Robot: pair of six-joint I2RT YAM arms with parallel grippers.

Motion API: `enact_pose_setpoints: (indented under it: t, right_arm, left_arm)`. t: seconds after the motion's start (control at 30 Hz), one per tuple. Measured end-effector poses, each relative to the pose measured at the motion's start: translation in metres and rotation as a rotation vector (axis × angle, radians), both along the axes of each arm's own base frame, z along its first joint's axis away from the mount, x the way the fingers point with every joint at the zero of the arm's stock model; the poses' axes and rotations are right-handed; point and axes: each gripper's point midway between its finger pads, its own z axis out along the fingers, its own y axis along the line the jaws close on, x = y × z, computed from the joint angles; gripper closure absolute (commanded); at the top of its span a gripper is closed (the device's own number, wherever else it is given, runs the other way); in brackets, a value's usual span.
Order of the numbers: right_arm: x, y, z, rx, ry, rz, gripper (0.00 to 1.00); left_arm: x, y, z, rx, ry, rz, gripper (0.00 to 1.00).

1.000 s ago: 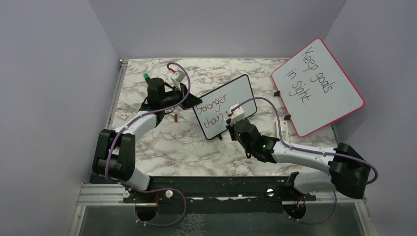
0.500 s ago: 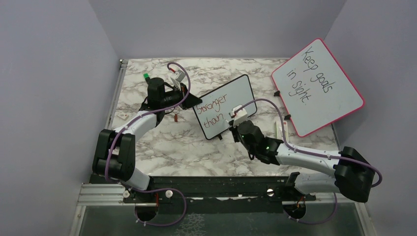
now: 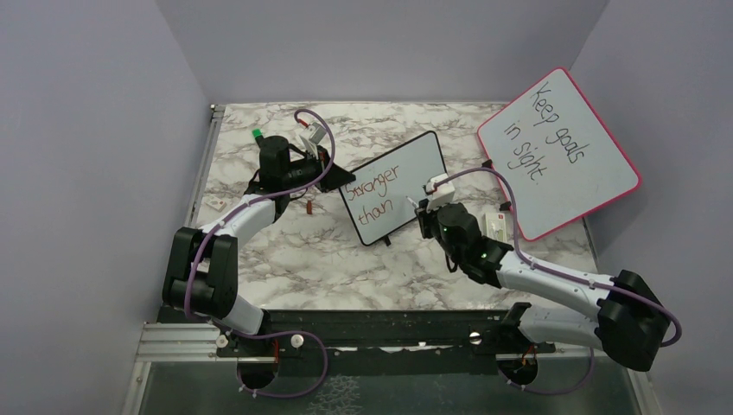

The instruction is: Write a sentence on the whiteboard

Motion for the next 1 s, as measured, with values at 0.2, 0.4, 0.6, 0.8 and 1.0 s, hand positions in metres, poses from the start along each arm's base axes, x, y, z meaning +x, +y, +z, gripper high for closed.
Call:
enact_pose_setpoints:
  t: [0.2, 0.4, 0.6, 0.8, 1.0]
  right_arm:
    - [0.0, 0.004, 0.002, 0.013, -0.007, 0.019, 0.99]
    - [0.002, 0.004, 0.005, 0.018, -0.019, 0.021, 0.99]
    - [0.002, 0.004, 0.005, 0.012, -0.021, 0.024, 0.99]
    - [0.002, 0.005, 0.002, 0.004, -0.017, 0.029, 0.99]
    - [0.002, 0.007, -0.005, -0.015, -0.002, 0.037, 0.99]
  left_arm:
    - [0.0, 0.0, 0.0, 0.001, -0.001, -0.001, 1.0]
    - [0.0, 0.0, 0.0, 0.001, -0.001, -0.001, 1.0]
    - [0.0, 0.0, 0.0, 0.001, -0.001, -0.001, 1.0]
    - [0.0, 0.0, 0.0, 0.002, -0.001, -0.001, 1.0]
    - [0.0, 0.0, 0.0, 0.002, -0.001, -0.001, 1.0]
